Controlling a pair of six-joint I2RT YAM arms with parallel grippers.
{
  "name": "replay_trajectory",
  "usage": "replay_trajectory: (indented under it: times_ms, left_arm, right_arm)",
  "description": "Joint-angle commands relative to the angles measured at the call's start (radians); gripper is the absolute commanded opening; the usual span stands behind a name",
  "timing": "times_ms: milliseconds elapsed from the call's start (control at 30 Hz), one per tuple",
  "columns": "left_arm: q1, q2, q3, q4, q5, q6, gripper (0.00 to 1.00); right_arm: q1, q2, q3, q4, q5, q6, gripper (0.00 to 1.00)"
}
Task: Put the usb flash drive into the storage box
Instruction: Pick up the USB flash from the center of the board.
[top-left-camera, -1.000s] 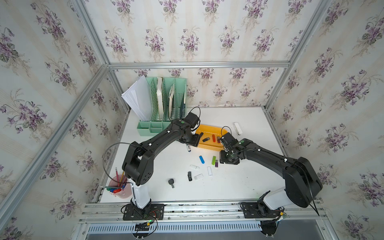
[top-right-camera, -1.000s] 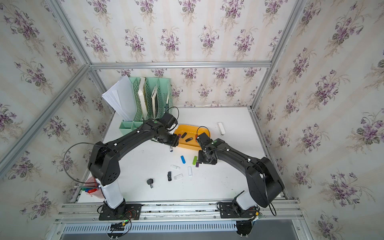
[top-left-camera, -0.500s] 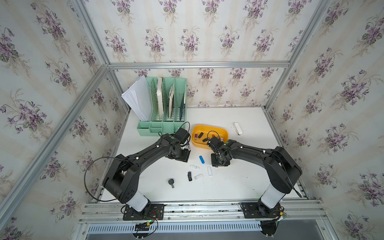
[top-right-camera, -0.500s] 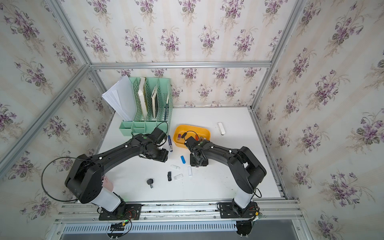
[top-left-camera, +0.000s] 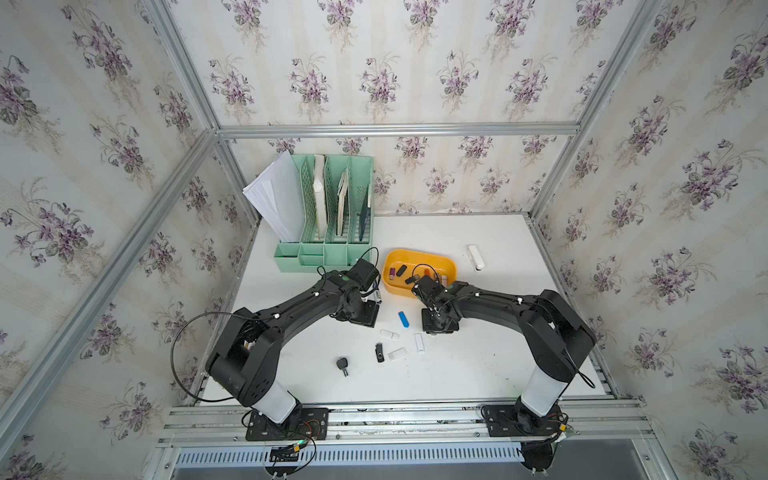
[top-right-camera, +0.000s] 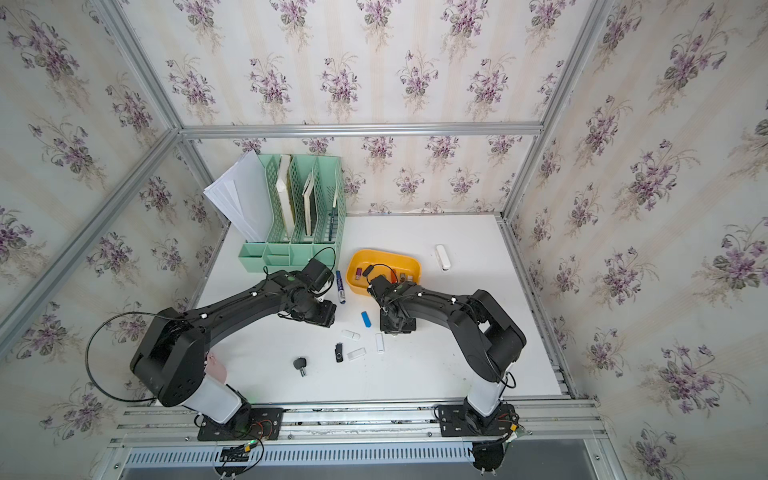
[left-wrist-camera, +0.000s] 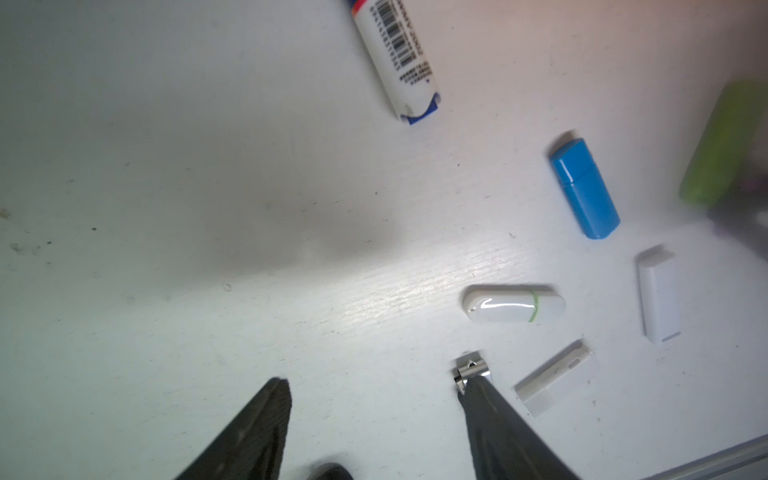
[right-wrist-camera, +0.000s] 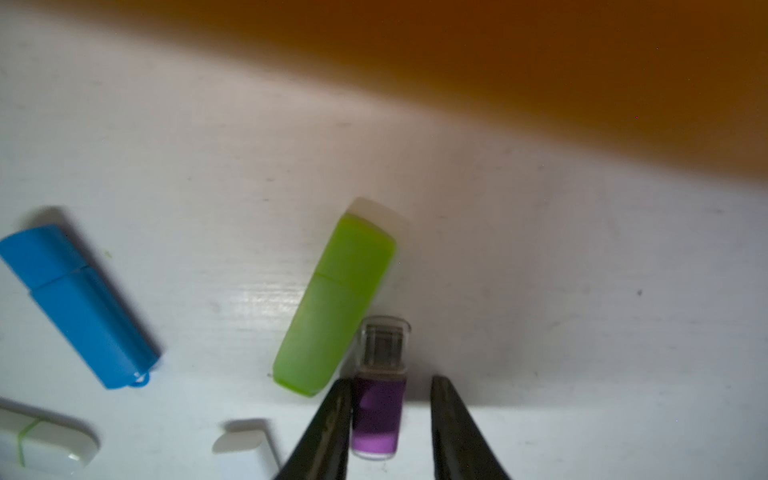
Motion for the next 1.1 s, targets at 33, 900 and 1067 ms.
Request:
replay_trajectory:
  times_ms: [33,900,1067]
  left_arm:
    - [-0.007,0.016,-0.005,0.002,0.009,-0.010,0.71]
    - [-0.138,0.144,0.058,0.003,0.082,0.133,0.70]
    - [-0.170,0.153,0.048,0.013,0.065,0.143,0.70]
  right_arm:
    - [0.000,0.006,-0.008,-0.011,-0.006,-0.004,0.31]
    - [-0.023,-0.137,-0.078,-0.039,0.000,0.023,0.15]
    - [-0.050,-0.183,-0.095,-0.047,0.005,0.023,0.14]
